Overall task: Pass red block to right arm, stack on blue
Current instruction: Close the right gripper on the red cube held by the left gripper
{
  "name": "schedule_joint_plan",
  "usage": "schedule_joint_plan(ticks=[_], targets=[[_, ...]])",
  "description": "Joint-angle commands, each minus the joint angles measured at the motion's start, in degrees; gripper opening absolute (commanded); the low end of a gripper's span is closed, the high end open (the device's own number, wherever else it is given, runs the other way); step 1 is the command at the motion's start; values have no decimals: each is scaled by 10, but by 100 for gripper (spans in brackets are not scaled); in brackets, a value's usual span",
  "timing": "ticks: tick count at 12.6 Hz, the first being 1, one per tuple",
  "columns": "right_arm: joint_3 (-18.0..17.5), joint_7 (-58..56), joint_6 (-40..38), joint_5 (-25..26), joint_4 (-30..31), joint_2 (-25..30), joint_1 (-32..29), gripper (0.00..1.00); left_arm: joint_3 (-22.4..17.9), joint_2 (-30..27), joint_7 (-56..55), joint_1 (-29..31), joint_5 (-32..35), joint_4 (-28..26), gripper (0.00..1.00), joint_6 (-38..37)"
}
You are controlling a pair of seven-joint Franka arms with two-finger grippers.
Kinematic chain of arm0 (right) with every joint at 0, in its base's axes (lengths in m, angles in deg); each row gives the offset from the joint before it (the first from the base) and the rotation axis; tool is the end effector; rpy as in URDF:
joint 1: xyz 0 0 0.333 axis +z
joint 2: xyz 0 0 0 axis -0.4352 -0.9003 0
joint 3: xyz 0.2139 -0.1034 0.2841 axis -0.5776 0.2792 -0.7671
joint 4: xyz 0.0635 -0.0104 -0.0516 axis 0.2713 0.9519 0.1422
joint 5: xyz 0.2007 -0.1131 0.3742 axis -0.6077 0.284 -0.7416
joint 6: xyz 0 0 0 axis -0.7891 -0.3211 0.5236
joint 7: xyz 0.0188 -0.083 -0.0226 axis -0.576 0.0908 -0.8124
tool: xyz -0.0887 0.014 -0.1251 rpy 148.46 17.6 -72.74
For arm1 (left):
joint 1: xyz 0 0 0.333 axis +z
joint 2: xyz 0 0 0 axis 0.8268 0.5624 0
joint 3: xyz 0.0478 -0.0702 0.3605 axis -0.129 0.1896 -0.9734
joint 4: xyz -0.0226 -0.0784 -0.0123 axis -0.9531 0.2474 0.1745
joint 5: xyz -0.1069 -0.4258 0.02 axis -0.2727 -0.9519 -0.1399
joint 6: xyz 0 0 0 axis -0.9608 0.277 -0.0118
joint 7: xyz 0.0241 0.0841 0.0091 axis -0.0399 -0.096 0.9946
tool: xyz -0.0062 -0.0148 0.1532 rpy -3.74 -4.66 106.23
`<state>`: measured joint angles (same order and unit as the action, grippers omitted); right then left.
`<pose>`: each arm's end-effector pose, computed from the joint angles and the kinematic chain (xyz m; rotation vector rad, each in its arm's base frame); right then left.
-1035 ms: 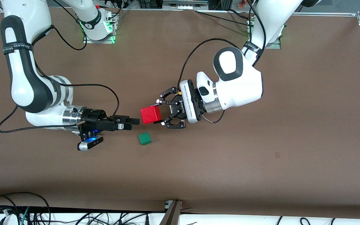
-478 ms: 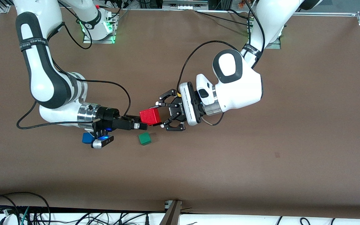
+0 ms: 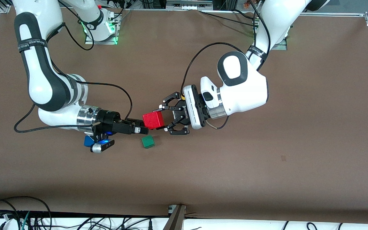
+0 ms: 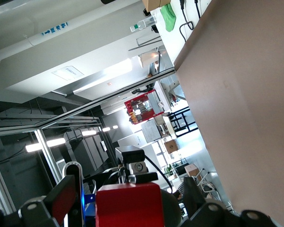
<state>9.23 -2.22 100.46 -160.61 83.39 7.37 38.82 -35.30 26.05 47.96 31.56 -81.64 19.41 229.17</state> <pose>0.7569 0.3269 0.4195 -1.5720 0.4060 0.2033 0.7245 -0.5231 0.4515 1.7345 -1.1080 0.9831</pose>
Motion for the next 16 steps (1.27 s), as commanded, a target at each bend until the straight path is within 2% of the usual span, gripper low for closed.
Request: schedule_joint_plan(ticks=[1, 3, 16], targets=[[0, -10, -67, -18, -7, -2, -18, 100, -6, 13, 12, -9, -12, 25, 0, 5], [2, -34, -102, -60, -5, -2, -24, 100, -6, 13, 12, -8, -12, 25, 0, 5], [-1, -116, -117, -101, -4, -37, -22, 98, -7, 16, 12, -9, -12, 27, 0, 5]])
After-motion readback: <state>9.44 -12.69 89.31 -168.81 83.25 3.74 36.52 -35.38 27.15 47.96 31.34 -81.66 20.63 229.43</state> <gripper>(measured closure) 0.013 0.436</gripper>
